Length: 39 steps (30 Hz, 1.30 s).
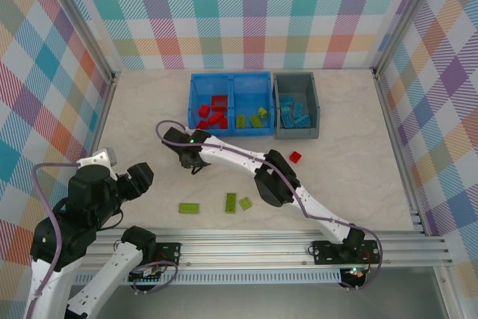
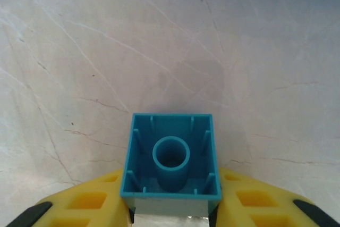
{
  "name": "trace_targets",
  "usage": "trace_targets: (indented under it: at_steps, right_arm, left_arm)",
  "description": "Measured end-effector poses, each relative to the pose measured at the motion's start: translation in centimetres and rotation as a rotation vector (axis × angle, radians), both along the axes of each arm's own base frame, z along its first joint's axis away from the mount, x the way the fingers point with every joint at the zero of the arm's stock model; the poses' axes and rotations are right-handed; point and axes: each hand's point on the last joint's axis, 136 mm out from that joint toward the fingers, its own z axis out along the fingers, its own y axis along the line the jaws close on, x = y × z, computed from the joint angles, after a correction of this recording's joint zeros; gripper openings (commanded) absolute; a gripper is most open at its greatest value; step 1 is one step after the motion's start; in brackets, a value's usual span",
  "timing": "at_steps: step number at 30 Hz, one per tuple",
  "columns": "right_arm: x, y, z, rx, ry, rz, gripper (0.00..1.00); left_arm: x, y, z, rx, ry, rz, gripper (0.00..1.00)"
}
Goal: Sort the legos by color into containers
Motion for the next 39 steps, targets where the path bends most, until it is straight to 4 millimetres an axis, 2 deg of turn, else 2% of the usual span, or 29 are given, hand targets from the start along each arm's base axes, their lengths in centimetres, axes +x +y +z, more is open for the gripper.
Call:
trace_targets:
  at_steps: [4,6,8,10,13,15,18,20,22,25,27,29,32,34,39]
  right_arm:
    - [0.1,0.1,0.1,0.000,-0.011,0.026,0.30]
    - [-0.2,-0.5,0.5,-0.011,-0.015,0.048,0.30]
    - [-0.9,-1.4,1.5,-0.018,-0.021,0.070,0.31]
    - [-1.4,-2.7,3.5,-0.012,-0.041,0.084,0.31]
    - [-2.3,-5.6,8.7,0.032,-0.099,0.095,0.32]
    - [-2.8,-7.9,13.2,0.092,-0.152,0.091,0.32]
    - [-2.1,-12.7,19.3,0.182,-0.228,0.040,0.32]
    - [-0.6,-16.6,21.8,0.212,-0.270,-0.023,0.33]
    - [1.3,-20.8,23.0,0.217,-0.296,-0.102,0.33]
    - [4.5,-26.8,22.3,0.186,-0.286,-0.229,0.33]
    - [6.5,-30.3,20.9,0.150,-0.260,-0.304,0.33]
    - [8.4,-33.1,19.2,0.114,-0.224,-0.372,0.33]
    - [11.3,-35.5,16.5,0.069,-0.167,-0.445,0.34]
    - [13.2,-36.4,14.9,0.049,-0.139,-0.478,0.34]
    - [18.3,-37.4,11.7,0.026,-0.098,-0.544,0.34]
  left_arm:
    - [0.0,-0.2,-0.2,-0.006,0.007,-0.011,0.74]
    - [0.1,-0.4,-0.3,-0.006,0.016,-0.016,0.75]
    - [0.4,-0.8,-0.4,-0.007,0.038,-0.030,0.74]
    - [0.8,-1.5,-0.2,-0.016,0.058,-0.053,0.73]
    - [1.9,-3.0,0.8,-0.051,0.073,-0.102,0.71]
    - [3.1,-4.4,2.0,-0.090,0.068,-0.138,0.70]
    - [5.2,-6.5,3.7,-0.137,0.065,-0.183,0.70]
    - [6.7,-8.7,4.7,-0.142,0.064,-0.233,0.70]
    - [7.8,-12.0,5.4,-0.119,0.065,-0.316,0.70]
    - [9.6,-18.4,6.0,-0.081,0.053,-0.435,0.70]
    - [10.9,-22.5,5.0,-0.049,0.054,-0.484,0.70]
    - [11.9,-26.4,3.2,-0.013,0.059,-0.526,0.71]
    - [13.0,-30.5,0.6,0.021,0.063,-0.572,0.70]
    - [13.9,-32.6,-0.4,0.034,0.056,-0.595,0.70]
    - [16.2,-36.5,-0.7,0.025,-0.013,-0.628,0.70]
